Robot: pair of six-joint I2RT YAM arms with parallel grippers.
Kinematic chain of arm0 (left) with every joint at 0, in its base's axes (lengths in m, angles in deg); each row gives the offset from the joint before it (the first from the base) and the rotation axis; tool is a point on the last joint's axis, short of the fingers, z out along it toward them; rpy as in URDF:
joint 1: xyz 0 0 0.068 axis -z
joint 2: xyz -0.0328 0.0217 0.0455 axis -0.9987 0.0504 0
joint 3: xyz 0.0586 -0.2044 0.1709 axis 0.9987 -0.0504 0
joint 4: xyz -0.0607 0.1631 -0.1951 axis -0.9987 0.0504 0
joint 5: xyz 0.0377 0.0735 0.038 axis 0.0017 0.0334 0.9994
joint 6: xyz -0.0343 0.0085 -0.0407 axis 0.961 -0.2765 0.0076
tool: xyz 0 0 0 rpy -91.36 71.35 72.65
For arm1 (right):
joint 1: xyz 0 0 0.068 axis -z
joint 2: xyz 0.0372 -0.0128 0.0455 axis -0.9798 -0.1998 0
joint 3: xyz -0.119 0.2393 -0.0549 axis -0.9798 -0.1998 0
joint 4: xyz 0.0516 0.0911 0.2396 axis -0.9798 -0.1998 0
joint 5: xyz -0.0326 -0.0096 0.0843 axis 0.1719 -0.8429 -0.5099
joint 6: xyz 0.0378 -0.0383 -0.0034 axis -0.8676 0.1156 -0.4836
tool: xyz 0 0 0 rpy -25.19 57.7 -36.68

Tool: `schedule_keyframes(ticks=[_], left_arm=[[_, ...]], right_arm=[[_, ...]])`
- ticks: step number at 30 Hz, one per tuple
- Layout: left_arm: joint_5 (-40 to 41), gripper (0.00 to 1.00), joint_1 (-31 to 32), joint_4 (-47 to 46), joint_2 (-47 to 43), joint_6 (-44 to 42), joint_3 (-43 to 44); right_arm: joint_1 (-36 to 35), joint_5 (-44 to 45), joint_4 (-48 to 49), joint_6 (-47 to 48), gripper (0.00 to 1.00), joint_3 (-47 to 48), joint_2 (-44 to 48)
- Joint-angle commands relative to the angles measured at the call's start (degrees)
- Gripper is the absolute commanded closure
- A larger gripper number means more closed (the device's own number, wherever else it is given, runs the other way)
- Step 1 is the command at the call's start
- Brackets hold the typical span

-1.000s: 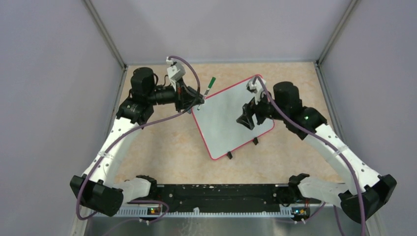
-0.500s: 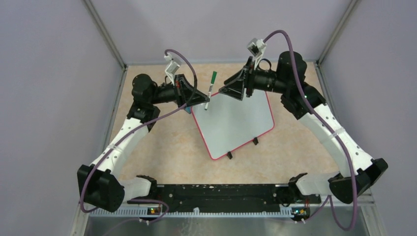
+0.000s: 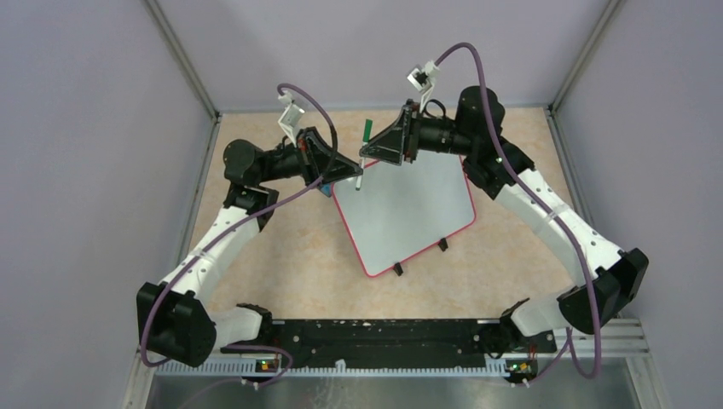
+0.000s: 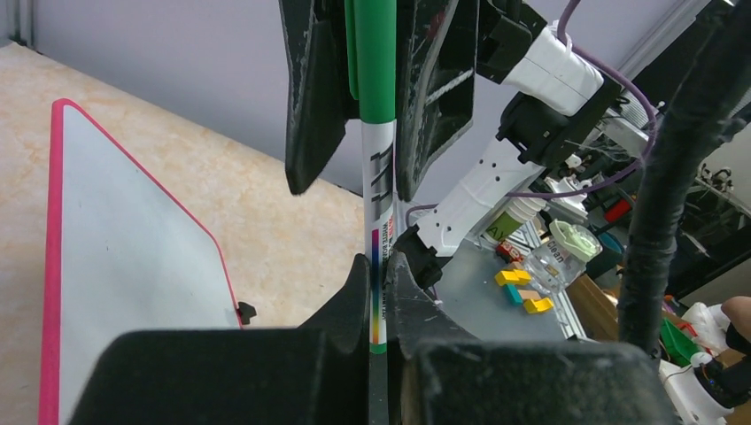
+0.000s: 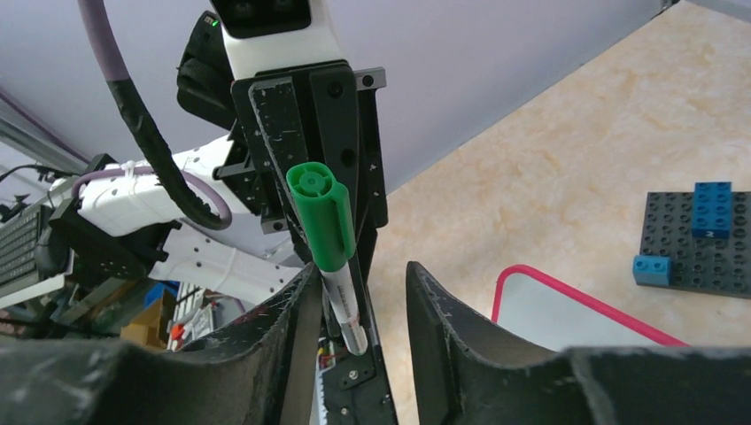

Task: Write a sentence on the whiteboard
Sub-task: Pass from the left arm to the right

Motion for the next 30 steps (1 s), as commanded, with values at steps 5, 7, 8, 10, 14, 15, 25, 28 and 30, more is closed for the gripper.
schedule_keyframes(ticks=[5, 7, 8, 10, 14, 15, 25, 28, 30], left_arm=[[0.1, 1.0, 0.0, -5.6, 0.1, 2.1, -1.1], [0.0, 1.0, 0.0, -4.3, -0.3, 1.1, -1.6], [-0.4, 1.0, 0.0, -2.4, -0.9, -0.2, -1.7], [-1.3, 0.95, -0.1, 3.4, -1.8, -5.8, -1.0], [-4.1, 0.5, -0.4, 26.6, -4.1, -24.8, 3.9], [-3.7, 0.42, -0.5, 34.2, -4.6, -30.2, 5.7], [3.9, 0.19, -0.8, 62.0, -4.3, -45.4, 17.3], [3.2, 0.22, -0.7, 61.9, -2.0, -41.5, 18.0], [2.7, 0.24, -0.7, 59.7, -1.6, -37.2, 17.3]], right_arm=[[-3.3, -0.8, 4.1, -0.9, 0.86, 1.6, -2.5], [-3.3, -0.8, 3.6, -0.3, 1.0, 1.8, -2.5], [-3.3, -0.6, 3.1, 0.3, 1.0, 1.9, -2.2], [-3.3, -0.4, 1.4, 2.4, 1.0, 2.2, -1.6], [-3.2, 1.2, -6.9, 11.6, 1.0, 2.2, 0.6], [-3.1, 2.1, -9.4, 14.6, 1.0, 2.0, 1.3], [-5.7, 13.4, -41.2, 47.9, 1.0, 7.4, 2.6], [-8.4, 18.4, -47.2, 50.7, 1.0, 10.8, 1.4], [-10.6, 22.1, -48.6, 52.0, 1.0, 11.4, 1.5]])
